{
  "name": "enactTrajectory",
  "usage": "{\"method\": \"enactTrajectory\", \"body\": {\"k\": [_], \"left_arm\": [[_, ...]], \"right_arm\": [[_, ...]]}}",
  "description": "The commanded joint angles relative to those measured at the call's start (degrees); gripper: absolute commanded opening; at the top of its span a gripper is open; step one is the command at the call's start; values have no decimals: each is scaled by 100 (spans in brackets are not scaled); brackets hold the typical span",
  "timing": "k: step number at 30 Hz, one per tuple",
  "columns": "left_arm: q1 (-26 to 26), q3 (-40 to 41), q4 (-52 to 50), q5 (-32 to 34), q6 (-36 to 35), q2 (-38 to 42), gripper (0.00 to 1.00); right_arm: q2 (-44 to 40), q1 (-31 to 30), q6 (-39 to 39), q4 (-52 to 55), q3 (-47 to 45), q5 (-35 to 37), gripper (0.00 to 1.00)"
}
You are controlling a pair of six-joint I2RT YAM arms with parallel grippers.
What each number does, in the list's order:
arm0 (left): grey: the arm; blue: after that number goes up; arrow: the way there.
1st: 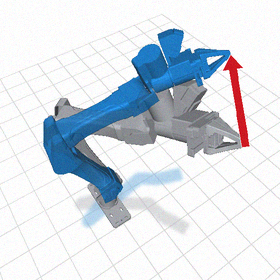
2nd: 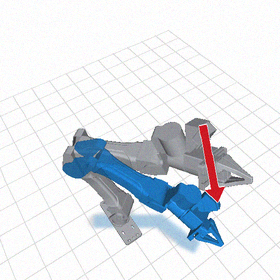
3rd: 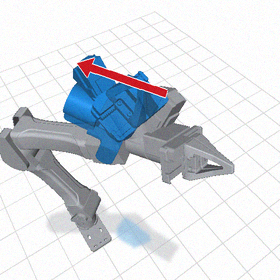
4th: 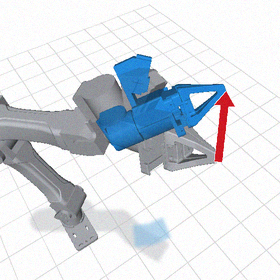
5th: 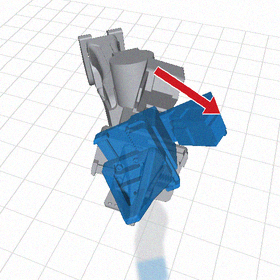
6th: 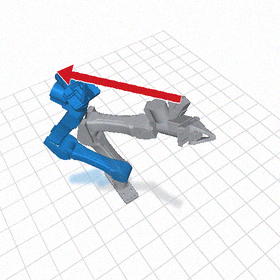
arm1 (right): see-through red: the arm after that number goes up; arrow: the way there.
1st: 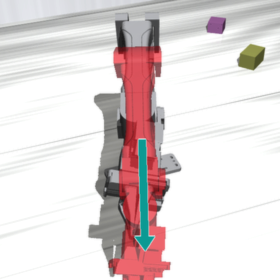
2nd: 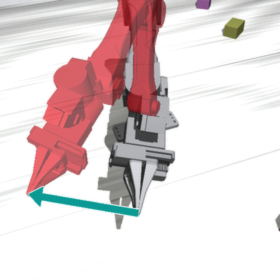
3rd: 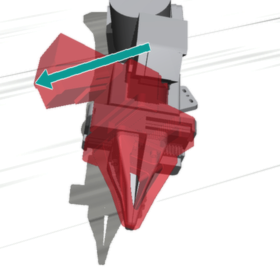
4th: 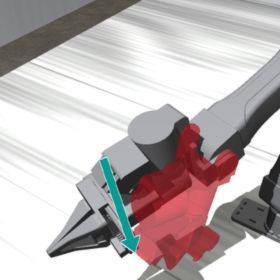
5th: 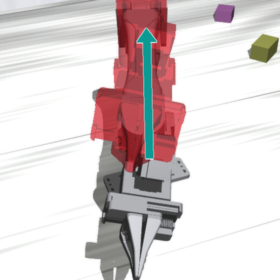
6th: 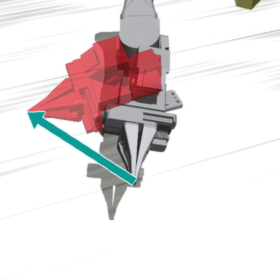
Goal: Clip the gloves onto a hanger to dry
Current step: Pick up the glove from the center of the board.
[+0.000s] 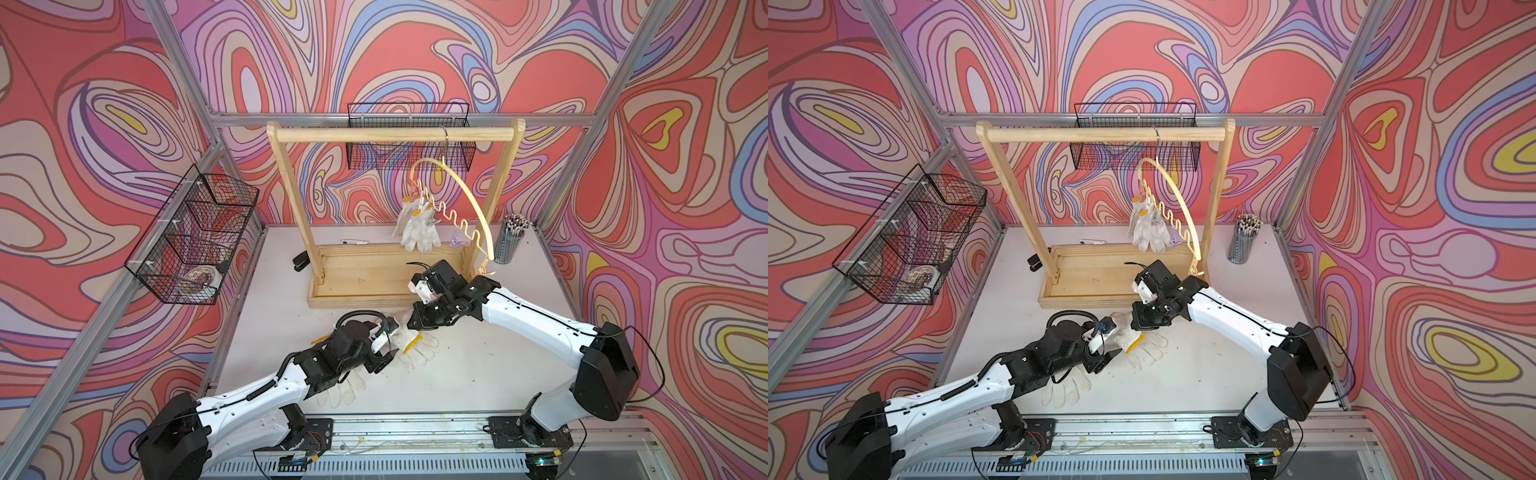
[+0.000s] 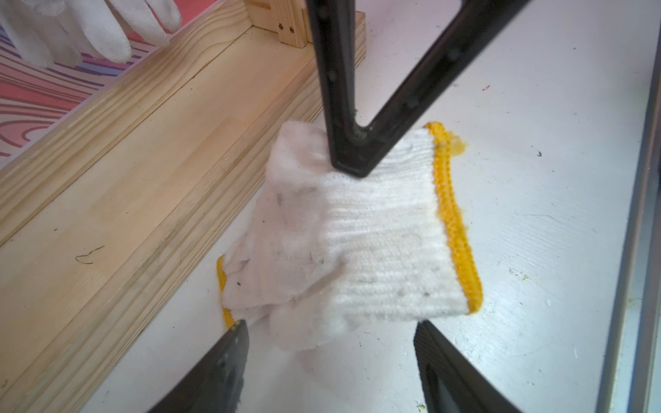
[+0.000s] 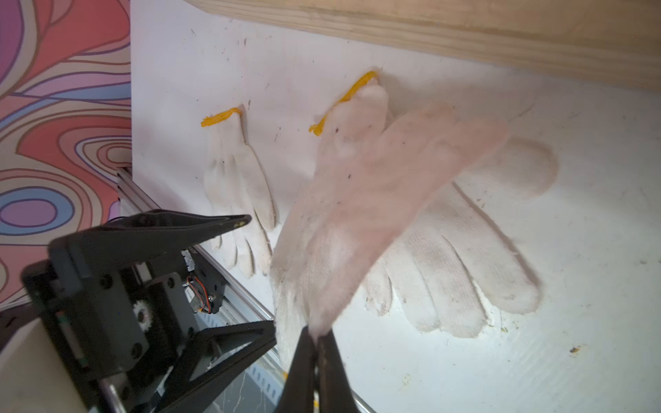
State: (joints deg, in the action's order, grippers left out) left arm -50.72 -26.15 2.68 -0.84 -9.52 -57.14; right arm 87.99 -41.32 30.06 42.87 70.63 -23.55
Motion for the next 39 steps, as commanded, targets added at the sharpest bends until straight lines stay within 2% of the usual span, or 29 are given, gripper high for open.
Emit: {"method": "enactTrajectory", "body": {"k": [1, 5, 15, 21, 26, 29, 33, 39], "left_arm": [[-155, -144, 108, 463, -498, 195, 77], [-335, -142, 280, 603, -785, 400, 77], [-1062, -627, 509, 1331, -1831, 164, 66], [-1272, -692, 426, 1438, -1947, 251, 49], [-1317, -664, 295, 1475, -1907, 348, 40], [-1314, -676, 230, 1459, -1869, 397, 32], [-1322, -719, 93, 1496, -1865, 380, 10], [-1322, -700, 154, 1519, -1857, 392, 10]], "right_arm": [[-272, 35, 160, 64, 153, -89, 0], [-497, 104, 307, 114, 84, -73, 0], [-732, 115, 587, 145, 122, -133, 0], [-740, 141, 690, 86, 82, -180, 0], [-809, 201, 711, 95, 65, -243, 0], [-853, 253, 751, 20, -13, -334, 0], [-871, 301, 795, -110, -91, -447, 0], [-840, 318, 781, -184, -168, -614, 0]]}}
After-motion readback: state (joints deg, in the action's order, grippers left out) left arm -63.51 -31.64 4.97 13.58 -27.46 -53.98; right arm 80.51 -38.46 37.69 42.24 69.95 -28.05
